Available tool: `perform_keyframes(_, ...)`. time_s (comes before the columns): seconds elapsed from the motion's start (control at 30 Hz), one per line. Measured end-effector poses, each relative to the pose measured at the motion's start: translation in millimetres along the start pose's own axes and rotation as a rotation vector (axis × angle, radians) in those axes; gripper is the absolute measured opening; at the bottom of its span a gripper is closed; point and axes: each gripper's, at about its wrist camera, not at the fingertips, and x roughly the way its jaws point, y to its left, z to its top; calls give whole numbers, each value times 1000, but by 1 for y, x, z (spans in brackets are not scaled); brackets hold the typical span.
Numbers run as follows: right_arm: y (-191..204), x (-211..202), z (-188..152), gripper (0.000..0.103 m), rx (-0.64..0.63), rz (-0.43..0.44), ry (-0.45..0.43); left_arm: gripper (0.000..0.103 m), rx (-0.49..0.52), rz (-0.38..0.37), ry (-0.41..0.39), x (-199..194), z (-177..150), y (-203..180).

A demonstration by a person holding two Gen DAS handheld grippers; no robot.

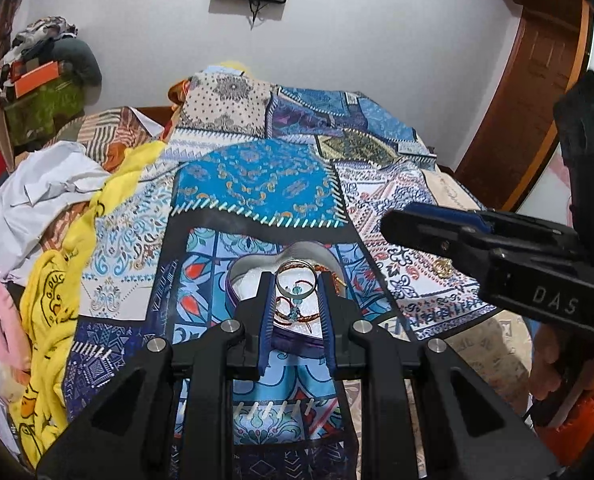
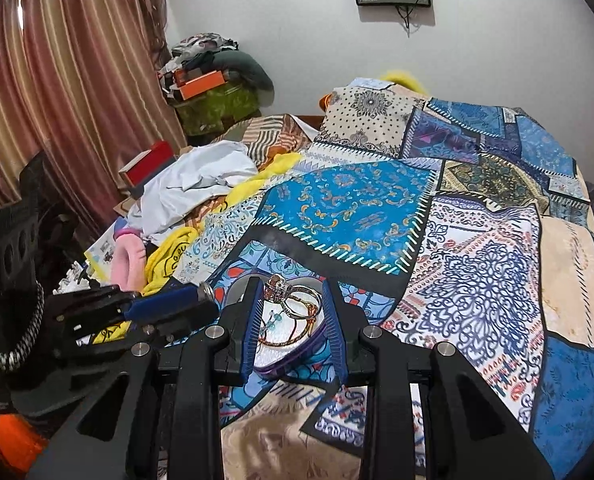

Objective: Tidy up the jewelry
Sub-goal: 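Lift the right gripper out of the heart tin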

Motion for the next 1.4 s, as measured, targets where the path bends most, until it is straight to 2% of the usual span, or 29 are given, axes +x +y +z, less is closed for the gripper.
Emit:
perform_keyframes(0.43, -10, 40, -4, 27, 28, 23, 82, 20, -3, -2, 48, 33, 3, 14)
perform_keyframes(0.73, -7, 61, -9, 27, 13, 26, 147, 20, -2, -5, 60, 42, 5, 18)
perform_keyframes(1.4, -7, 71, -10, 27, 12, 14, 198, 20, -36, 28, 32, 21, 7, 24)
